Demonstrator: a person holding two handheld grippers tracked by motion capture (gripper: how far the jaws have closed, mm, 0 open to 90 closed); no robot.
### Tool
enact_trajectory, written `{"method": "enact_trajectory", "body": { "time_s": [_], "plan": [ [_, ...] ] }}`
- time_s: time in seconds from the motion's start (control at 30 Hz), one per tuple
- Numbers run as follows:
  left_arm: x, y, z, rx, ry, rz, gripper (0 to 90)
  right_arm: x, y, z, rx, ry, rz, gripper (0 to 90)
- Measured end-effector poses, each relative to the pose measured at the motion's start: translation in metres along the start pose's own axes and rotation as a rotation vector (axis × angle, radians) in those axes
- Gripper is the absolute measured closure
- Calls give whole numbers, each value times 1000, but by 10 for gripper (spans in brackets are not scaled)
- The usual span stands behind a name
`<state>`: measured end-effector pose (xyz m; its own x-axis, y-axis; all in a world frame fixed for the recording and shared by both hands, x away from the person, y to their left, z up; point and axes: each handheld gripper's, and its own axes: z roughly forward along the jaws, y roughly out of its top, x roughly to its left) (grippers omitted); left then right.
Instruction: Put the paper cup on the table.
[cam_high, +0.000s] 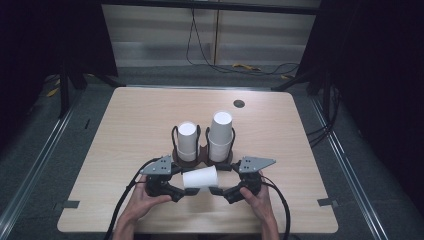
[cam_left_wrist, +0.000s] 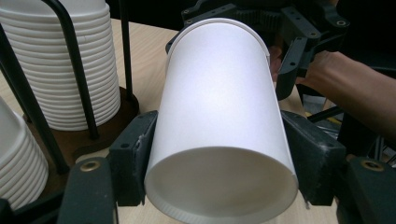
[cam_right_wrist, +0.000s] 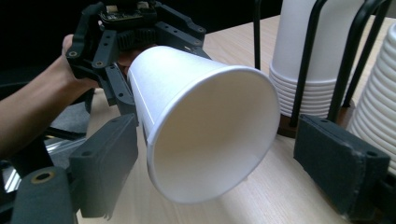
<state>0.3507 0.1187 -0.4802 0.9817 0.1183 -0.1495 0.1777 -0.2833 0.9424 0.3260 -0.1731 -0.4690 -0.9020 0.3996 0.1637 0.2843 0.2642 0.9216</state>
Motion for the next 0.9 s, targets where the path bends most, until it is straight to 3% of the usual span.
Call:
{"method": "enact_trajectory", "body": {
  "time_s": [0.23,0.57,0.9],
  "plan": [
    [-1,0,1,-13,-17,0,325,-2,1,0,-16,27,4,138],
    [-1,0,3,-16,-20,5,325,-5,2,11,22,83,10,134],
    [1,0,3,-24,-44,2,329,-8,3,10,5,123,8,192]
  ]
}}
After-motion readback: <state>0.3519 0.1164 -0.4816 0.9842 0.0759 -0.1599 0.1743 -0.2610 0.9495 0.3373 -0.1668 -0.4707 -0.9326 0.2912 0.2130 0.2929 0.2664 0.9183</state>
